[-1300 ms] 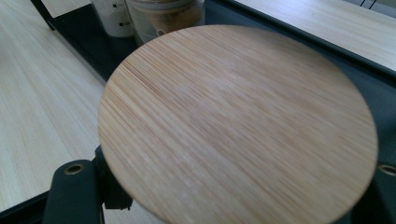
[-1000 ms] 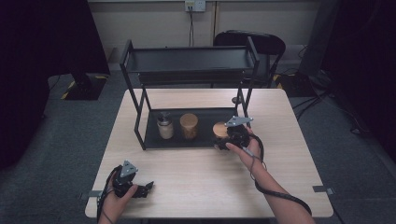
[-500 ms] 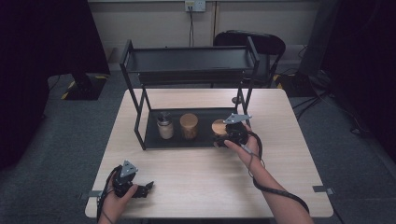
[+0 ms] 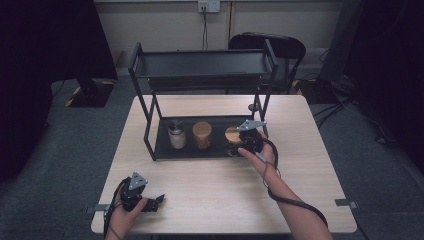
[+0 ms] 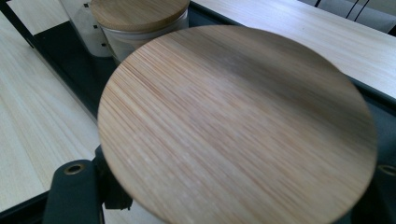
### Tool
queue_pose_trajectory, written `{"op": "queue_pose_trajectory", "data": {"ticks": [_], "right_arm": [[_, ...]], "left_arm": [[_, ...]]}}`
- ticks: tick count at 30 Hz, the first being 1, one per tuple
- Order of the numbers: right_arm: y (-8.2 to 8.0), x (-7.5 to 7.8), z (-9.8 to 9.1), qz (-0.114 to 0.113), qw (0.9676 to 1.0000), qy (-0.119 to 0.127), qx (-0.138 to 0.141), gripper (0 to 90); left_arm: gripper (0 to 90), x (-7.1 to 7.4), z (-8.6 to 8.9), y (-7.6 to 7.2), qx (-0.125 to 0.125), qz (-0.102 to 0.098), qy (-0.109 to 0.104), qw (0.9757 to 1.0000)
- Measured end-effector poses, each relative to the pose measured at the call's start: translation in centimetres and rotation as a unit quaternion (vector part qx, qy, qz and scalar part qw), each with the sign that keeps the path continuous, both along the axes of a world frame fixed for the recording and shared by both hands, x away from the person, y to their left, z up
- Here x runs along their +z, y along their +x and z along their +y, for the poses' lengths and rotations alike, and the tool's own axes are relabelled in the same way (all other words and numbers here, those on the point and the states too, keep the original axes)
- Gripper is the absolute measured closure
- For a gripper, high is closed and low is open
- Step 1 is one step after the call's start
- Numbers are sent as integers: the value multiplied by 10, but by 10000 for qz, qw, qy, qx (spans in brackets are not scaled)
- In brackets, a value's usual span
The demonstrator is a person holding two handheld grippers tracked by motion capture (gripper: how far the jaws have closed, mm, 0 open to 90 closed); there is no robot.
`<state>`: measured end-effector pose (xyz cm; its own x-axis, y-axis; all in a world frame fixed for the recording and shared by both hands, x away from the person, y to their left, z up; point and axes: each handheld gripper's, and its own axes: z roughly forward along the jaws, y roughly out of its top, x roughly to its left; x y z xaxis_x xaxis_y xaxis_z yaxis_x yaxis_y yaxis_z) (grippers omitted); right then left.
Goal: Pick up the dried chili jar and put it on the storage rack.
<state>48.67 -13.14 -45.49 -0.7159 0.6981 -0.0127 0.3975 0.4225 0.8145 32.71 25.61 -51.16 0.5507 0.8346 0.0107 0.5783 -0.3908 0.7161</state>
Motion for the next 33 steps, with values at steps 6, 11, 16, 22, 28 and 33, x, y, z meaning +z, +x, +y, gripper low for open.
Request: {"op": "queue_pose_trajectory", "data": {"ticks": [6,11,16,22,28,33], "right_arm": [[4,0,3,-3,10000,12,-42,255],[7,0,5,7,10000,33,-60,255],[10,-1,7,12,10000,20,-77,255],[14,-2,9,2,9999,20,-118,254],[18,-4,9,7,9999,29,-160,255],[21,-6,9,-3,9998,-2,-201,254]], "left_arm": [[1,0,0,0,1,-1,-2,10000],[1,0,0,0,7,-3,-11,10000],[1,0,0,0,2,0,-3,10000],[1,0,0,0,2,0,-3,10000],[1,0,0,0,1,0,-1,10000],[1,0,0,0,6,-2,-8,10000]]}}
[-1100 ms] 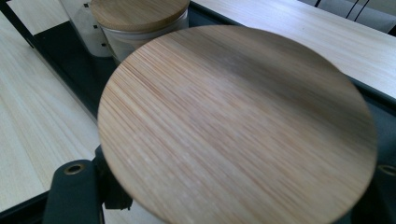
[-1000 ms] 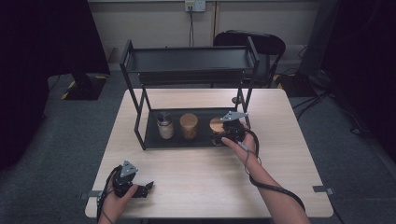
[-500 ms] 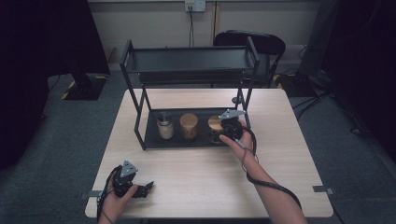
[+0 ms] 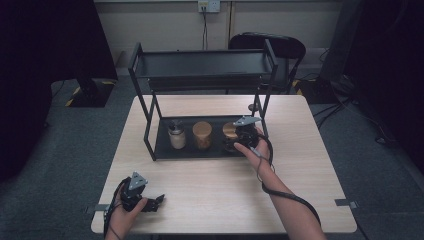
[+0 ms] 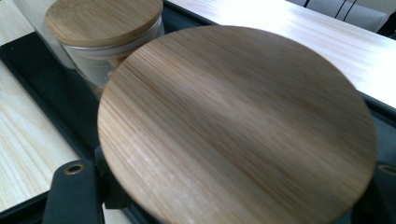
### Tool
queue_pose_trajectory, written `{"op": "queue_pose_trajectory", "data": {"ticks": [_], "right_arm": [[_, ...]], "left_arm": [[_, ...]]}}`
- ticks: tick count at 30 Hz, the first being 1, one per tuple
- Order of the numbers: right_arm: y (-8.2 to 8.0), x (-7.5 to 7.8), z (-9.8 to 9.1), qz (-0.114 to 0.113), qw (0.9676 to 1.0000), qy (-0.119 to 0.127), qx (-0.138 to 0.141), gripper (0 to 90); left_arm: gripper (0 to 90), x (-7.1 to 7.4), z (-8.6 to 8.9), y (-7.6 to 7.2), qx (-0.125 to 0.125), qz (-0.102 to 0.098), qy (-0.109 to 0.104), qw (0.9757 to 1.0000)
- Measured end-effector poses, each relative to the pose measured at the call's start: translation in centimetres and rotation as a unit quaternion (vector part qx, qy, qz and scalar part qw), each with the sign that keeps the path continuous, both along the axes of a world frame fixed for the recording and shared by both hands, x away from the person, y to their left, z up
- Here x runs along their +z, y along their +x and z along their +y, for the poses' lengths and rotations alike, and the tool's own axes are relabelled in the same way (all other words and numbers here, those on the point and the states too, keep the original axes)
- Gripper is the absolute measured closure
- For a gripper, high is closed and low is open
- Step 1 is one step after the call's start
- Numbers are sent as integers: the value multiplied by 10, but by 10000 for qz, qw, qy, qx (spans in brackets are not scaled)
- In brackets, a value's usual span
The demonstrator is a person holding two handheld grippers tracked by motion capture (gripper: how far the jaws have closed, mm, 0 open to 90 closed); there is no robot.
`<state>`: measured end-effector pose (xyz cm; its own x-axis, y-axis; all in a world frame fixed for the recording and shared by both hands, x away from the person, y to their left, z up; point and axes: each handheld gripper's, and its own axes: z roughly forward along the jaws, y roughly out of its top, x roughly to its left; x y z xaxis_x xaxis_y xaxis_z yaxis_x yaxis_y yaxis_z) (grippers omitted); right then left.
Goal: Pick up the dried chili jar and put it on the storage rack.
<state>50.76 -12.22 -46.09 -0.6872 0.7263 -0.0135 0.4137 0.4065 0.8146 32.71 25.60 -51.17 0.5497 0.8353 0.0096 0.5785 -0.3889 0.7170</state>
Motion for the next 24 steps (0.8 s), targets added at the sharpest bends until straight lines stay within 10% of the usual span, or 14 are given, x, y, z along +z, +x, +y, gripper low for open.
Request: {"op": "queue_pose_trajectory", "data": {"ticks": [24], "right_arm": [[8,-8,6,34,9999,-87,-65,255]], "left_arm": [[1,0,0,0,-5,1,6,10000]]}}
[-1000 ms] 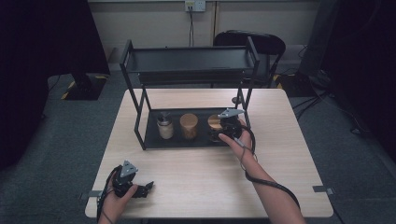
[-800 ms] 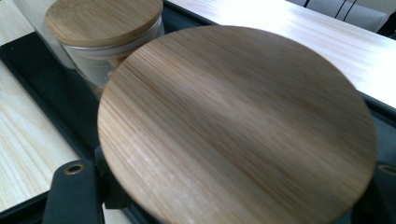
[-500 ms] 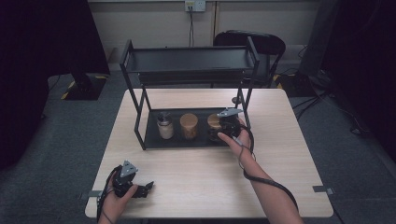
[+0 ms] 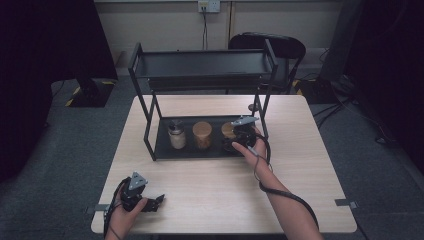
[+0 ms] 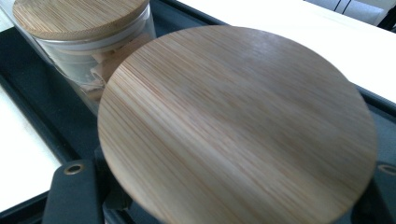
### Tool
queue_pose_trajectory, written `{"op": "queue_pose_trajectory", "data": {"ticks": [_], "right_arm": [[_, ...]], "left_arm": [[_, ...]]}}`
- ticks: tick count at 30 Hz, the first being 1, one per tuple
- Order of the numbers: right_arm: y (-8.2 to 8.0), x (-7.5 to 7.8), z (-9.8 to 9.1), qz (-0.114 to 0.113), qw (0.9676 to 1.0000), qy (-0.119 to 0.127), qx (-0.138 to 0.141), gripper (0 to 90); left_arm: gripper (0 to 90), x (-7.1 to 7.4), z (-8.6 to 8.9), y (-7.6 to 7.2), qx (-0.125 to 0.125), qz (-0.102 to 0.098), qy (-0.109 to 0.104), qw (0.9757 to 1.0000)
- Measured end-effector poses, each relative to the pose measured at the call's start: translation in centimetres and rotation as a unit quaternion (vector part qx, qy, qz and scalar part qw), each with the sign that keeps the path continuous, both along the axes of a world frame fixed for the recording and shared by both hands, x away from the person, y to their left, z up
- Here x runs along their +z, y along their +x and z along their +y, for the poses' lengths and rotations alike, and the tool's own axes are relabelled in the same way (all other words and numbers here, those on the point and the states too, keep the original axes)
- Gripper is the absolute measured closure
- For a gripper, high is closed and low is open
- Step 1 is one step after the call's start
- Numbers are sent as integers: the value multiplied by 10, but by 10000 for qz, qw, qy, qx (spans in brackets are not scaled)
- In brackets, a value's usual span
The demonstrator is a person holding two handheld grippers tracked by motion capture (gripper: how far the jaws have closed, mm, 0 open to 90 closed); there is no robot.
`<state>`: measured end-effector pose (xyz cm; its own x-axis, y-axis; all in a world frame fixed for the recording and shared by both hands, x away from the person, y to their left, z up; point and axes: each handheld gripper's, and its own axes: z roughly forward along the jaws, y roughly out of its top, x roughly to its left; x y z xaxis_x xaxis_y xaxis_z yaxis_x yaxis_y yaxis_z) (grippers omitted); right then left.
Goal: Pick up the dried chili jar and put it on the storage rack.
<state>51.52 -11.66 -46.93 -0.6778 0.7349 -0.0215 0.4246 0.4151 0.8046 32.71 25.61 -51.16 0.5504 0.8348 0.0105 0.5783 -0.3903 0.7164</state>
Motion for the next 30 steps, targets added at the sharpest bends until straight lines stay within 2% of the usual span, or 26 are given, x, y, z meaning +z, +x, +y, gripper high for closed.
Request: {"op": "queue_pose_trajectory", "data": {"ticks": [9,30], "right_arm": [[0,-4,4,-35,10000,-28,2,254],[4,-8,9,-37,9999,89,-56,254]], "left_arm": [[1,0,0,0,-1,0,0,10000],[1,0,0,0,0,1,0,10000]]}}
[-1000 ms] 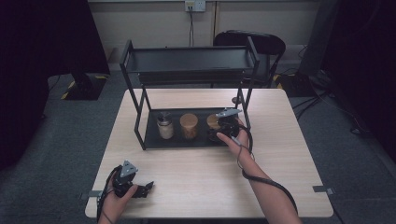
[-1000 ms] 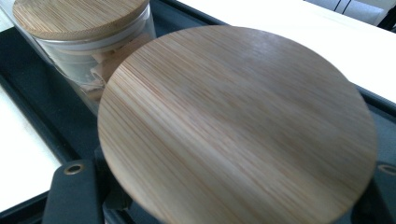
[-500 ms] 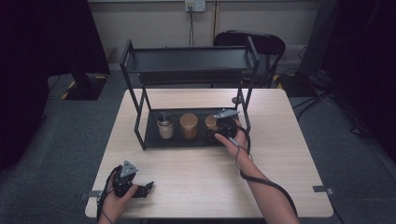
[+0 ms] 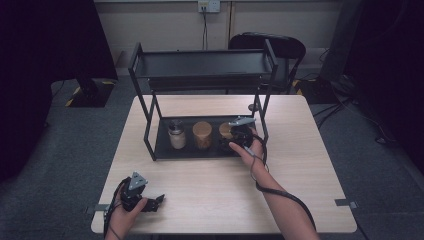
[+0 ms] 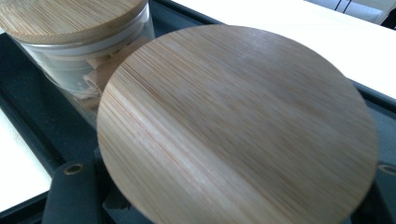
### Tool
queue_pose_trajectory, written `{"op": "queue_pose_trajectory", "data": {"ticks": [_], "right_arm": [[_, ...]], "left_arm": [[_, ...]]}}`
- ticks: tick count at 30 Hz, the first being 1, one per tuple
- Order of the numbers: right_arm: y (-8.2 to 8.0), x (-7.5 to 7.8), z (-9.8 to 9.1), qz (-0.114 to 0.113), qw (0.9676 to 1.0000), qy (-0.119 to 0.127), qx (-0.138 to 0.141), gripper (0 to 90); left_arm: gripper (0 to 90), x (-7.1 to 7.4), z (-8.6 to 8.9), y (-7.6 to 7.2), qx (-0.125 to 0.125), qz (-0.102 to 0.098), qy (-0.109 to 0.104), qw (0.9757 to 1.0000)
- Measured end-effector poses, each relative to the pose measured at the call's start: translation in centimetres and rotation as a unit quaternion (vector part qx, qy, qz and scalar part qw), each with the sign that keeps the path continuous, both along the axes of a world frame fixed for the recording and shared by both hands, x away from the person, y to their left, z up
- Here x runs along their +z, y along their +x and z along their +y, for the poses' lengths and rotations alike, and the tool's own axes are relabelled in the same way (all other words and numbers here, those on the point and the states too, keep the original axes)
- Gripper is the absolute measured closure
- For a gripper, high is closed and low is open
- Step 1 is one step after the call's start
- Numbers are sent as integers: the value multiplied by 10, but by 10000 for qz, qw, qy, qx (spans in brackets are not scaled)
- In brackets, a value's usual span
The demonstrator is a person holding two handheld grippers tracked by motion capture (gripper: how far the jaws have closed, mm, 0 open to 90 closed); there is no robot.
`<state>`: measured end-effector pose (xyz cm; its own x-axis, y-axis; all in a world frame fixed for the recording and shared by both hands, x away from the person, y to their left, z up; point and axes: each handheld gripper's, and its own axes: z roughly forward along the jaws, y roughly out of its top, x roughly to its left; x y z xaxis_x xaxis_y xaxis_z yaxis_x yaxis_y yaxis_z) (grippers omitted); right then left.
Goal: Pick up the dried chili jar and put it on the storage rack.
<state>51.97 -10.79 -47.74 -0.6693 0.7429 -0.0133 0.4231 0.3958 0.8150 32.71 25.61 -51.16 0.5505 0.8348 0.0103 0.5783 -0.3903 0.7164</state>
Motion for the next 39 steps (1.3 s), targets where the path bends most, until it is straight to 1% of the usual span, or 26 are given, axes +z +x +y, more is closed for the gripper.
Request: {"op": "queue_pose_trajectory", "data": {"ticks": [10,14,23,27,29,31,33,36,39], "right_arm": [[2,-1,2,12,10000,7,-79,253],[2,0,4,-4,9999,-63,-103,252],[2,1,4,36,9999,-64,-143,243],[3,3,3,97,9998,-36,-172,222],[2,4,3,68,9998,-77,-198,211],[1,5,2,123,9997,-31,-188,173],[0,6,1,182,9995,18,-240,128],[-1,9,0,209,9995,-17,-221,105],[-3,12,-1,257,9995,6,-207,94]], "left_arm": [[1,0,0,0,-2,0,1,10000],[1,0,0,0,-1,0,2,10000],[1,0,0,0,-2,-1,2,10000],[1,0,0,0,0,-1,0,10000],[1,0,0,0,-1,0,1,10000],[1,0,0,0,-1,0,0,10000],[1,0,0,0,0,-1,0,10000],[1,0,0,0,0,0,-1,10000],[1,0,0,0,1,-1,-1,10000]]}}
